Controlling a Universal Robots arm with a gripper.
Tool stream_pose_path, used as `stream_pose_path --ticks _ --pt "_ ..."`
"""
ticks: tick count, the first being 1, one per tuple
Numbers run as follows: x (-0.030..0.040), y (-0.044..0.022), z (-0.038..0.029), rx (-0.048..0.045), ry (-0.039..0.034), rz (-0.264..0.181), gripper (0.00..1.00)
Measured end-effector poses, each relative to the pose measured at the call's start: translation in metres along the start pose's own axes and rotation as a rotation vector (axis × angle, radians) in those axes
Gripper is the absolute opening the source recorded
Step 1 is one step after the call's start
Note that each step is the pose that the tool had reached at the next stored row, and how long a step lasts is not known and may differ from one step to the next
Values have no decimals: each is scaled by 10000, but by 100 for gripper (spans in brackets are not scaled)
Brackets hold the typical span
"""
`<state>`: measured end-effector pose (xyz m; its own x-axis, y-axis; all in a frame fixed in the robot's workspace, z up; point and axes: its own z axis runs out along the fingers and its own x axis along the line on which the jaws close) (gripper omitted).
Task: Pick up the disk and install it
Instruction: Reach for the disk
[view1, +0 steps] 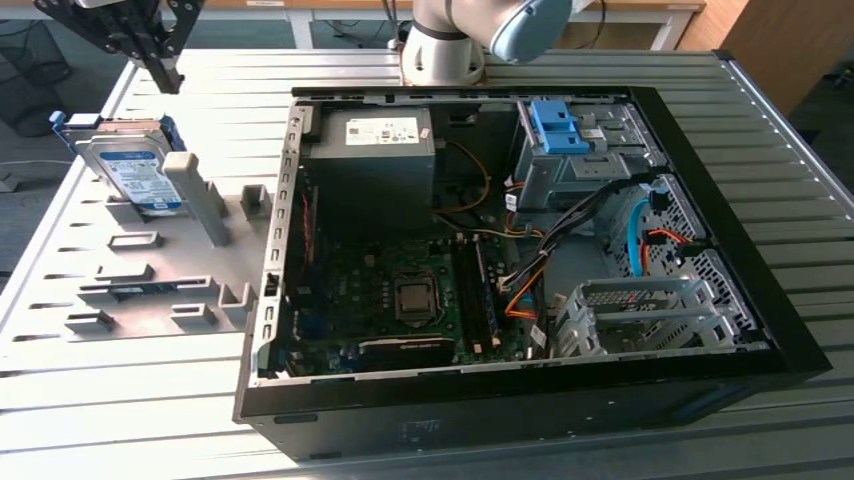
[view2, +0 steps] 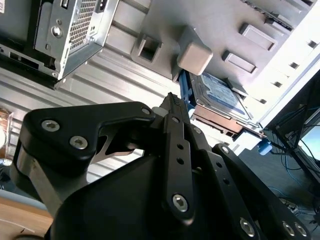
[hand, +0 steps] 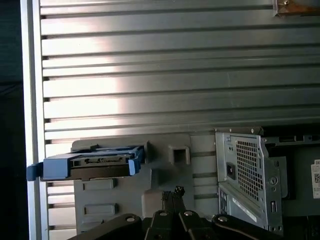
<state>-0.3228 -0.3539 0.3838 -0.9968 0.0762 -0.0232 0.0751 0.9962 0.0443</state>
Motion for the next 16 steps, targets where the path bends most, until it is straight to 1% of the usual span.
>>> stream_pose_path --ticks 5,9,11,16 --pt "98 21 5 1 3 1 11" --pt "160 67 14 0 5 1 11" --pt "172 75 15 2 8 1 11" --pt "173 75 16 1 10 0 11"
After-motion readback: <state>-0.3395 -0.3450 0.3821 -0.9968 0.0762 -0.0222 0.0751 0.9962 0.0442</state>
